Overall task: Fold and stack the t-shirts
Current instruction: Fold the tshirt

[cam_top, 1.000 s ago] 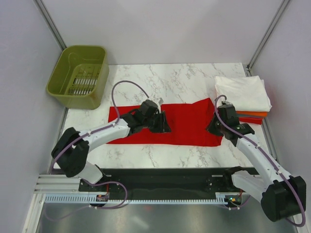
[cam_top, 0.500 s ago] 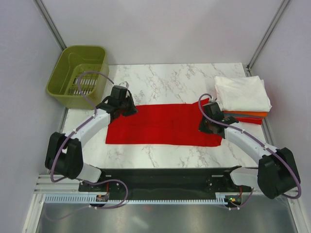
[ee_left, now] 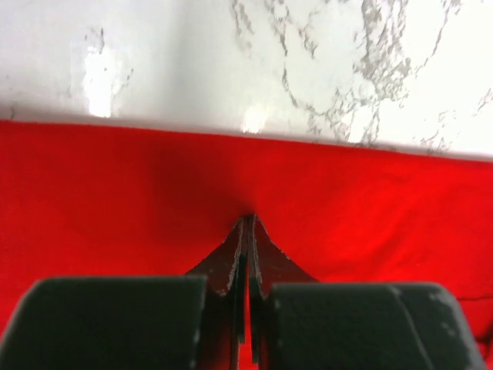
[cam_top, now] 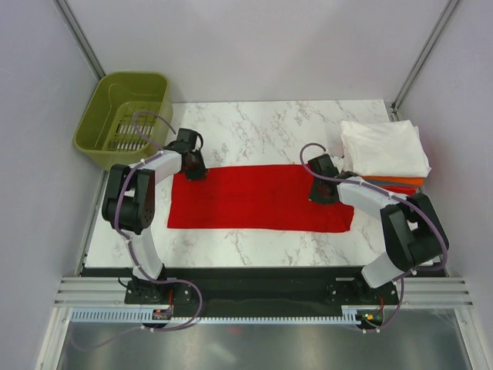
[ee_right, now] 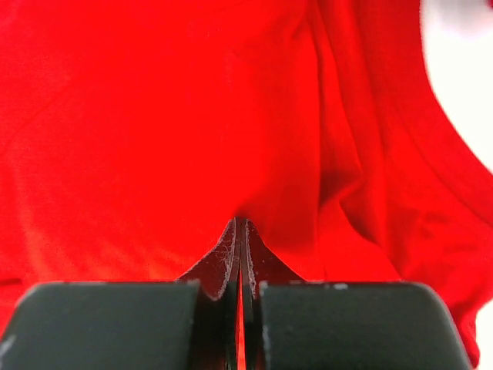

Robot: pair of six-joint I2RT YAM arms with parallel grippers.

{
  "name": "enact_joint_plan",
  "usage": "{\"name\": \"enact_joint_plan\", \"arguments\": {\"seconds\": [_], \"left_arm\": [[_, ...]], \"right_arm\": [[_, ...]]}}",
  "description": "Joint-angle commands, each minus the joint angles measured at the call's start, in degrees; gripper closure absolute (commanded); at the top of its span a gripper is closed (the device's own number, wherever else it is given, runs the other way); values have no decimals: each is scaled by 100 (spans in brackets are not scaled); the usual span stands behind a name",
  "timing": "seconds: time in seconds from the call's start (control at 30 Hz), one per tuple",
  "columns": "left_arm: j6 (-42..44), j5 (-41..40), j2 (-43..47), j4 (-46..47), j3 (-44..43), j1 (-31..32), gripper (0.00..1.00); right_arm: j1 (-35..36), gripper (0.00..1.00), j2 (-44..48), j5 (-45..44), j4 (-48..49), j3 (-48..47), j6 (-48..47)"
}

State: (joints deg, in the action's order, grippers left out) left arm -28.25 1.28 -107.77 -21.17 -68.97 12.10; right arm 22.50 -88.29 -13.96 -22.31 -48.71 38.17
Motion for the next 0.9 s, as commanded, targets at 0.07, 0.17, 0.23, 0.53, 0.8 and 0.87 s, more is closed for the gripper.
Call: {"name": "enact_joint_plan", "arguments": {"seconds": [0.07, 0.17, 0.23, 0.53, 0.8, 0.87], "left_arm": [[101, -32, -122, -265, -91, -41, 98], [57, -40, -8, -291, 208, -50, 98], [30, -49, 54, -300, 463, -41, 98], [-329, 127, 906, 33, 1561, 82, 98], [-1006, 461, 1969, 710, 2870, 627, 98], [-1278, 461, 2355, 816, 3221, 872, 98]], "right_arm": [[-140, 100, -845, 119, 244, -437, -47], [-456, 100, -1373, 463, 332, -736, -99], [-615, 100, -1620, 429, 359, -1086, -134], [-774, 100, -3588, 525, -107, -3941, -319], [-791, 100, -5487, 1210, -520, -6376, -346], [-756, 100, -5803, 1378, -520, -6624, -311]]}}
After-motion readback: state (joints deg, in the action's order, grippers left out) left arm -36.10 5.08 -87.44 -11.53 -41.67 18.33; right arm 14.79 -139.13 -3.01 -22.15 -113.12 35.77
